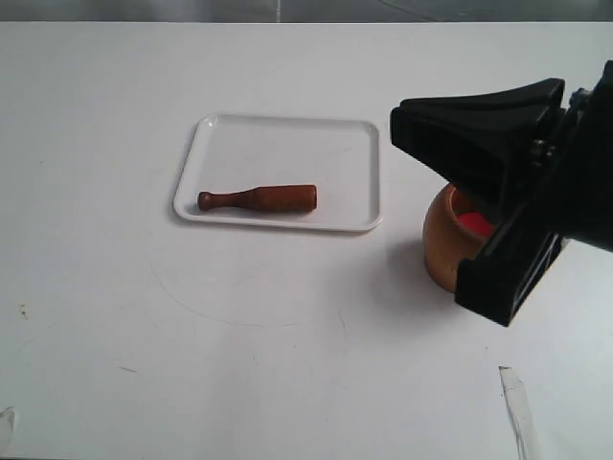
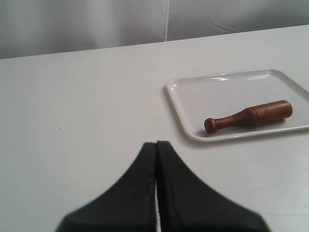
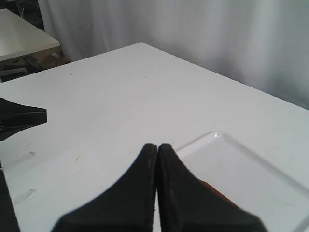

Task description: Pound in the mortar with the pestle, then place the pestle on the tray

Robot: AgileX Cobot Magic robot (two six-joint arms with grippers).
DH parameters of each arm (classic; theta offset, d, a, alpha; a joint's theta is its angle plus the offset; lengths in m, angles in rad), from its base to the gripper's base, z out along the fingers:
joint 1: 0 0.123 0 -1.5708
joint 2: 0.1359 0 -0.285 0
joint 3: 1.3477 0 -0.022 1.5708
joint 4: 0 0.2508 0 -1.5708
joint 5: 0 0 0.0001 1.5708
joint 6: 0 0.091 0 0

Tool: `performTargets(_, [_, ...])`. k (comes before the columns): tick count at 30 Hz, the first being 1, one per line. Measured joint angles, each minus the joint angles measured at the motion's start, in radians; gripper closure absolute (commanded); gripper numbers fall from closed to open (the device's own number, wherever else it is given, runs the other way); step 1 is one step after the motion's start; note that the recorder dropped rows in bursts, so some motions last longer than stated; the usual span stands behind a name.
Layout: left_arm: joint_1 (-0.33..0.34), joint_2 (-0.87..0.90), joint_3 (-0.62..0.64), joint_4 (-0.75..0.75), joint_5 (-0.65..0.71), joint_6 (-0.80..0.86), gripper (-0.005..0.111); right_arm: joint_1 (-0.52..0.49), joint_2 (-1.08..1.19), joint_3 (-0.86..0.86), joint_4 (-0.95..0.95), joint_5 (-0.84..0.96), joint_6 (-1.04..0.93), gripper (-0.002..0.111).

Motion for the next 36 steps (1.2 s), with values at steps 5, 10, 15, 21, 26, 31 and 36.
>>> performTargets(5, [0.0,0.0,0.0,0.0,0.0,0.0,0.107,-0.002,-0.001,0.0,-0.014,0.0,-0.003,0.108])
performTargets(10, [0.0,0.0,0.0,0.0,0.0,0.0,0.107,-0.218,-0.12,0.003,0.007,0.098,0.015,0.108])
performTargets(15, [0.0,0.0,0.0,0.0,0.0,0.0,0.107,-0.469,-0.485,0.156,0.02,0.112,0.022,0.108])
performTargets(21, [0.0,0.0,0.0,0.0,0.0,0.0,0.107,-0.678,-0.796,0.368,0.021,0.123,0.022,0.108])
performTargets(26, [0.0,0.0,0.0,0.0,0.0,0.0,0.107,-0.802,-0.809,0.417,0.021,0.126,0.022,0.108])
performTargets(31, [0.0,0.0,0.0,0.0,0.0,0.0,0.107,-0.874,-0.811,0.455,0.021,0.126,0.022,0.108])
performTargets(36, [0.0,0.0,0.0,0.0,0.0,0.0,0.107,-0.876,-0.811,0.465,0.049,0.122,0.024,0.108])
